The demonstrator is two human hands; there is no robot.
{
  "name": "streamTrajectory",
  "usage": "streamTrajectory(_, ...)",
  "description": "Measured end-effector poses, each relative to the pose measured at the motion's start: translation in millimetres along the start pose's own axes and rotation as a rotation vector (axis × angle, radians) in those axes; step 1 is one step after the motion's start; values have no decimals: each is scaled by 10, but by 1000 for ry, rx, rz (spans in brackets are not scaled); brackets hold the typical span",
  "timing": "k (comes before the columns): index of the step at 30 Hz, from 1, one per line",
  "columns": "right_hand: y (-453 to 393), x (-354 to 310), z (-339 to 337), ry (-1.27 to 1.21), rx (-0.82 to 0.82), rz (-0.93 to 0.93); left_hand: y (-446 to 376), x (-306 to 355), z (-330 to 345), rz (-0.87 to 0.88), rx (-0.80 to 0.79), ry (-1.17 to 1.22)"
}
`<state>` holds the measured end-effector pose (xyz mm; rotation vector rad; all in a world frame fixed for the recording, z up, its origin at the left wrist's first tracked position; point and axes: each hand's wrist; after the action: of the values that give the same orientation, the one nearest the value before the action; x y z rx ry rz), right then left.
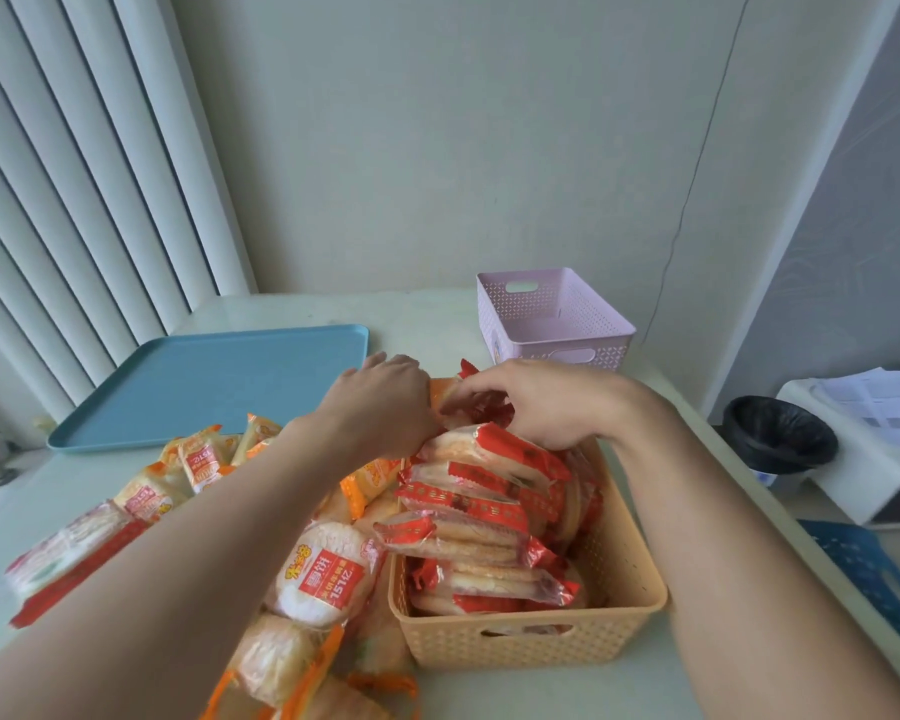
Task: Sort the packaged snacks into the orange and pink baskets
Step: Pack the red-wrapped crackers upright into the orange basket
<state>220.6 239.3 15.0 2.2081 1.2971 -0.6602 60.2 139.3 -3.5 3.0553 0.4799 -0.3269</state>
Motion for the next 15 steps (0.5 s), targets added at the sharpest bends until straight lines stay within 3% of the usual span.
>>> streamTrajectory(2, -1, 21, -9, 4, 16, 2, 44, 37, -49, -77, 163, 85)
streamTrajectory(10, 63, 56, -67, -115, 214, -119, 39, -166, -294, -336, 517, 605)
streamTrajectory(13, 82, 117, -156, -250, 384, -174, 56, -232, -277, -388, 607, 1002)
streamTrajectory(15, 84, 148, -242, -285, 526, -195, 85, -207, -230, -372, 578, 1359)
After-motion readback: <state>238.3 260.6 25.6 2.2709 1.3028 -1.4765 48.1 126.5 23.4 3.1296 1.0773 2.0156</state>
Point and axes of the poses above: each hand's wrist, its own y-axis away from the middle knuckle, its own z-axis out of the palm, x = y × z, and after that the axes turned 15 degrees about -y, right-handed
